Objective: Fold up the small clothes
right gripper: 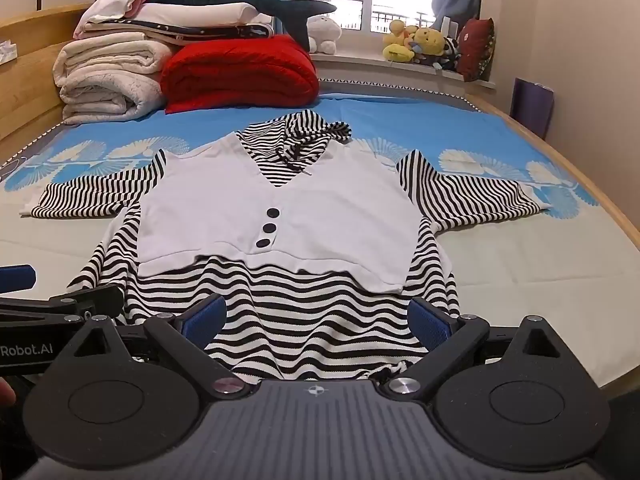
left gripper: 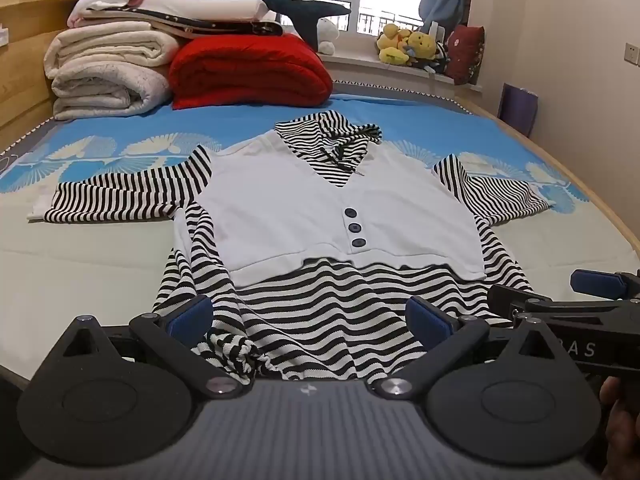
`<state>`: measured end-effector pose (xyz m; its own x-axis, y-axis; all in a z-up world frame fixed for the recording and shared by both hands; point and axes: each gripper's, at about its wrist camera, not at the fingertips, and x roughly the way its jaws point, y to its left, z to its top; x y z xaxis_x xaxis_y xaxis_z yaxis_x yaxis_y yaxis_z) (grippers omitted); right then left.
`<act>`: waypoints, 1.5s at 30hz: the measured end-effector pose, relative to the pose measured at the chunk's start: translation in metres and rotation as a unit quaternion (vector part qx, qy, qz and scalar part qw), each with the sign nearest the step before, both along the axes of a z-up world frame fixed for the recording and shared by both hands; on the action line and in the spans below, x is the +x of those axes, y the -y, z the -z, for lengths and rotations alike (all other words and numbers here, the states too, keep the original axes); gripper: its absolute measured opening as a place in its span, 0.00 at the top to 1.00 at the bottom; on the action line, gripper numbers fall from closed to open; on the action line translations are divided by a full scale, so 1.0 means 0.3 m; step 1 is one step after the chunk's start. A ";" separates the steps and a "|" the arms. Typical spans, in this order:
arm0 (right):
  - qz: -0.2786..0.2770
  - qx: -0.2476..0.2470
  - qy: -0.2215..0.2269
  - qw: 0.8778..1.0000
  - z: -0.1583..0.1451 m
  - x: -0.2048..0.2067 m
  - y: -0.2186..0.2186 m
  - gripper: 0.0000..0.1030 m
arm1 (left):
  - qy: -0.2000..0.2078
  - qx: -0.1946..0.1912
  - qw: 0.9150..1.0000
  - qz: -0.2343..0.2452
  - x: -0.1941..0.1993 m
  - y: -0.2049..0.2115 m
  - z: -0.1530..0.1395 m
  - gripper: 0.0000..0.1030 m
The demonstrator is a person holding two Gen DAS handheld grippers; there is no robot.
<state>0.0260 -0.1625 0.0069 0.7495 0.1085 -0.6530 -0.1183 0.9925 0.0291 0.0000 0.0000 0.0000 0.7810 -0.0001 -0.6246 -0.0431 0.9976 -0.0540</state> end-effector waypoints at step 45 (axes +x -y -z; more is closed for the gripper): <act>0.002 -0.005 -0.005 1.000 0.010 0.003 -0.003 0.06 | 0.001 0.003 1.000 0.001 -0.005 0.004 0.009 0.01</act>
<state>0.0268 -0.1616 0.0038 0.7429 0.1001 -0.6619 -0.1148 0.9932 0.0213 -0.0017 -0.0013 -0.0026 0.7818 0.0009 -0.6236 -0.0402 0.9980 -0.0488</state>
